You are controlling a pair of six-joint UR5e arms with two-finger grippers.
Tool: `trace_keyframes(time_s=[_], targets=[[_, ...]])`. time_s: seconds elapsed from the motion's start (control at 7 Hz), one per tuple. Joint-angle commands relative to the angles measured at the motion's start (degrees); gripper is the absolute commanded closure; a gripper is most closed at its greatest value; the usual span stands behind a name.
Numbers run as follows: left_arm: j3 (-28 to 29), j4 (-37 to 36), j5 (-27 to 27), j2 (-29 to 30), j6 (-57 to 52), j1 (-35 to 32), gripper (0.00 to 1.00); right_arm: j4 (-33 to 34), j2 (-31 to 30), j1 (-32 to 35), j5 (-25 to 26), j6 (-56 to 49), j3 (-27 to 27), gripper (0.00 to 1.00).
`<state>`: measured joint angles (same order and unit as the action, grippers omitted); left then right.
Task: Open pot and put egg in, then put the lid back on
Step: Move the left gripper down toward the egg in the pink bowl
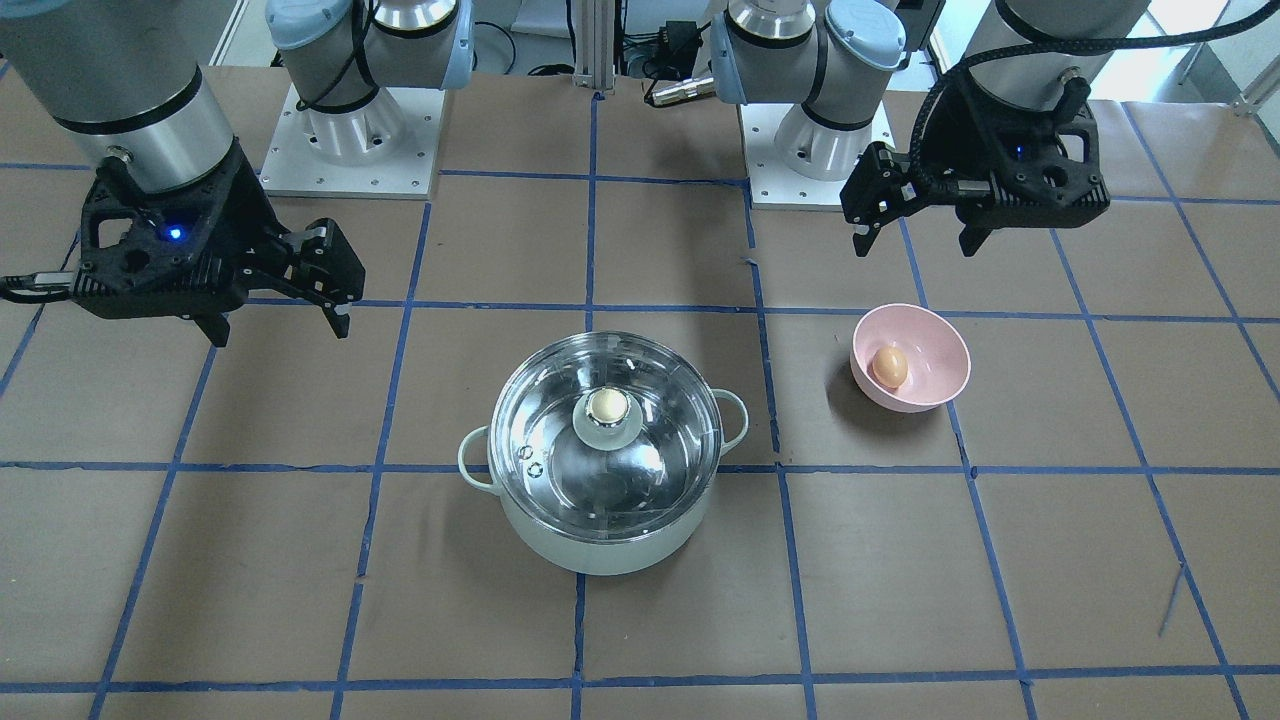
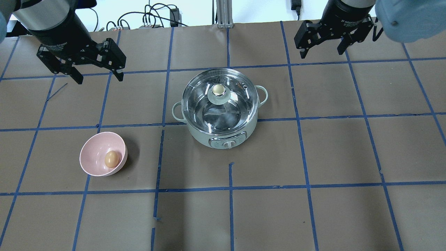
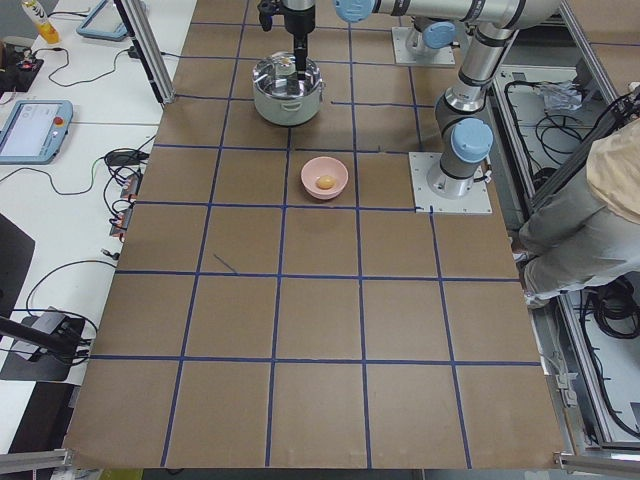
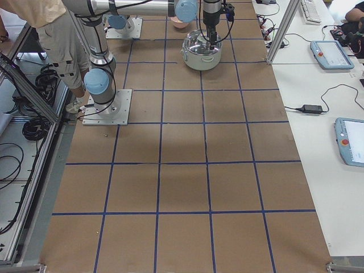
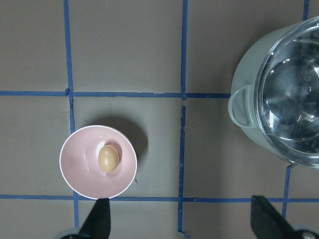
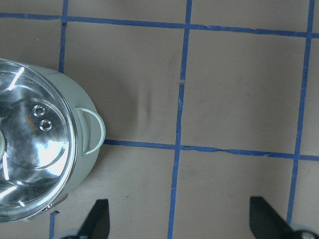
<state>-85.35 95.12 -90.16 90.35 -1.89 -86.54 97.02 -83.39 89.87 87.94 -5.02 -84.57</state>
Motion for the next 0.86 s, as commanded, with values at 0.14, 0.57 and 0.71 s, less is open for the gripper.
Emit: trace_keyframes(time_s=[0.14, 0.57, 0.71], targets=[[-0.17, -0.02, -0.19, -0.26, 0.40, -0.21, 0.00, 0.02, -2.55, -0.82, -3.12, 0.28, 3.78, 0.00], [-2.71, -1.34, -0.46, 0.00, -2.22, 1.80, 0.00, -4.83, -3.26, -0.14, 0.11, -0.34, 2.84, 0.00], [-3.50, -1.52, -0.37, 0.00, -5.38, 2.68, 0.00, -4.74, -3.09, -0.13, 0.04, -0.34, 2.74, 0.00]])
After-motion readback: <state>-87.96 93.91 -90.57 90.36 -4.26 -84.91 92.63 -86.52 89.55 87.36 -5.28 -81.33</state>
